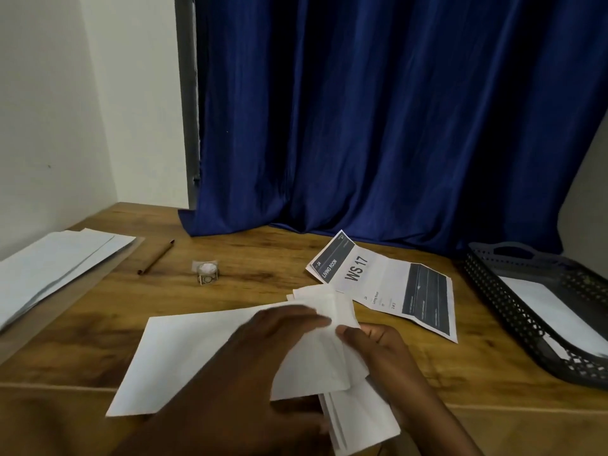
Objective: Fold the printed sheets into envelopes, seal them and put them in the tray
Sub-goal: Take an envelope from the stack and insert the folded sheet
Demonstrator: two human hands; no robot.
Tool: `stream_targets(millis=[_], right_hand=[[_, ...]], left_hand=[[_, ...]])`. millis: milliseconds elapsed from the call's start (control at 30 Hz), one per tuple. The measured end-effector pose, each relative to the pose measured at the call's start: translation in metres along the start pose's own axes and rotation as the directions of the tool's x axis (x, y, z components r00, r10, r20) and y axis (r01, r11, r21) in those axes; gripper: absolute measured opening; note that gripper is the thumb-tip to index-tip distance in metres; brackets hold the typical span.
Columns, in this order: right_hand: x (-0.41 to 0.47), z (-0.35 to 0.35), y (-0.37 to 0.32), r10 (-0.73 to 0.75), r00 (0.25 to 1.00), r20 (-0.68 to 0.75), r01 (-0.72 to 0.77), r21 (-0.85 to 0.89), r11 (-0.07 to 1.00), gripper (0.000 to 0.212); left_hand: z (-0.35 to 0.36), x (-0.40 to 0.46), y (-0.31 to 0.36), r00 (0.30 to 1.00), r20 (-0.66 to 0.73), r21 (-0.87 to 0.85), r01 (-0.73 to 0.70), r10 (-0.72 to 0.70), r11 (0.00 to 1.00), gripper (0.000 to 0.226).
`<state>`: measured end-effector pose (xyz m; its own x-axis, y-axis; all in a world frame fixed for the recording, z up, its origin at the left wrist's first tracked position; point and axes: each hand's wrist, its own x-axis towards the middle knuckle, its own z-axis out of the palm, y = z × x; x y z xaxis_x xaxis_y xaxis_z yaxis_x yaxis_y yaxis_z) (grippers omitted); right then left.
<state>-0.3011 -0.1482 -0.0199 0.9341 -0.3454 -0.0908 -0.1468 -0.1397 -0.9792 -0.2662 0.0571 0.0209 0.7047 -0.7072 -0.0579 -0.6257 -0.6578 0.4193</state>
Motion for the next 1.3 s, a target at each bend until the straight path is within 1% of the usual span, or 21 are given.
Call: stream_targets(millis=[33,67,133,200,367,500,667,700,767,833,867,933,967,1067,1167,1233,1267,1300], right_hand=[[0.000,0.000,0.000,0.002,1.000,-0.018,-0.002,-0.012,1.000,0.040],[0.000,-0.001,0.000,0.002,0.999,-0.035,-0.003,-0.015,1.000,0.039],[-0.001,-0.003,0.000,0.010,0.998,-0.055,-0.010,0.002,1.000,0.033],[-0.002,-0.007,-0.001,0.010,0.999,-0.050,-0.009,0.021,1.000,0.029],[-0.005,-0.012,0.001,-0.045,0.998,0.038,0.043,0.040,0.998,0.029],[0.001,-0.011,0.002,-0.068,0.993,0.101,0.065,0.032,0.997,0.020],[0.005,-0.010,0.008,-0.106,0.989,0.107,0.103,0.032,0.994,0.009],[0.006,-0.009,0.009,-0.117,0.988,0.102,0.113,0.044,0.993,0.010],[0.008,-0.008,0.011,-0.133,0.988,0.081,0.128,0.063,0.990,0.026],[0.009,-0.007,0.012,-0.138,0.988,0.067,0.133,0.061,0.989,0.034],[0.010,-0.008,0.013,-0.141,0.988,0.066,0.137,0.056,0.989,0.031],[0.012,-0.009,0.015,-0.139,0.989,0.060,0.137,0.039,0.990,0.012],[0.013,-0.009,0.016,-0.138,0.989,0.057,0.136,0.031,0.990,0.008],[0.015,-0.006,0.016,-0.133,0.990,0.036,0.133,-0.004,0.991,0.006],[0.015,-0.005,0.018,-0.150,0.989,0.004,0.150,-0.009,0.989,0.016],[0.017,-0.007,0.020,-0.156,0.988,-0.020,0.156,0.044,0.987,0.012],[0.018,-0.008,0.021,-0.147,0.988,-0.056,0.151,0.074,0.986,0.009],[0.018,-0.009,0.022,-0.134,0.984,-0.115,0.146,0.105,0.984,0.011]], left_hand=[[0.004,0.007,-0.007,0.996,-0.061,0.112,-0.058,0.065,0.992,0.104],[0.009,0.016,-0.012,0.985,-0.111,0.175,-0.110,0.130,0.978,0.113],[0.016,0.035,-0.018,0.966,-0.127,0.215,-0.194,0.224,0.957,0.124],[0.023,0.049,-0.026,0.950,-0.141,0.182,-0.253,0.280,0.950,0.127],[0.027,0.057,-0.040,0.922,-0.209,0.140,-0.300,0.325,0.944,0.127],[0.028,0.055,-0.042,0.905,-0.250,0.202,-0.298,0.343,0.933,0.127],[0.023,0.054,-0.039,0.889,-0.259,0.281,-0.306,0.379,0.910,0.126],[0.023,0.055,-0.038,0.886,-0.259,0.294,-0.308,0.385,0.905,0.126],[0.024,0.056,-0.039,0.883,-0.252,0.312,-0.314,0.397,0.897,0.125],[0.025,0.057,-0.038,0.877,-0.243,0.319,-0.332,0.415,0.888,0.124],[0.025,0.056,-0.038,0.871,-0.245,0.322,-0.341,0.426,0.883,0.123],[0.024,0.055,-0.038,0.856,-0.263,0.310,-0.361,0.444,0.880,0.119],[0.023,0.054,-0.038,0.851,-0.276,0.291,-0.368,0.446,0.883,0.116],[0.019,0.052,-0.039,0.842,-0.301,0.260,-0.378,0.447,0.888,0.112],[0.019,0.053,-0.040,0.838,-0.313,0.280,-0.368,0.447,0.887,0.112],[0.020,0.054,-0.043,0.839,-0.334,0.272,-0.351,0.430,0.896,0.110],[0.020,0.055,-0.045,0.836,-0.355,0.268,-0.338,0.418,0.902,0.108],[0.021,0.056,-0.047,0.829,-0.383,0.269,-0.323,0.408,0.908,0.106]])
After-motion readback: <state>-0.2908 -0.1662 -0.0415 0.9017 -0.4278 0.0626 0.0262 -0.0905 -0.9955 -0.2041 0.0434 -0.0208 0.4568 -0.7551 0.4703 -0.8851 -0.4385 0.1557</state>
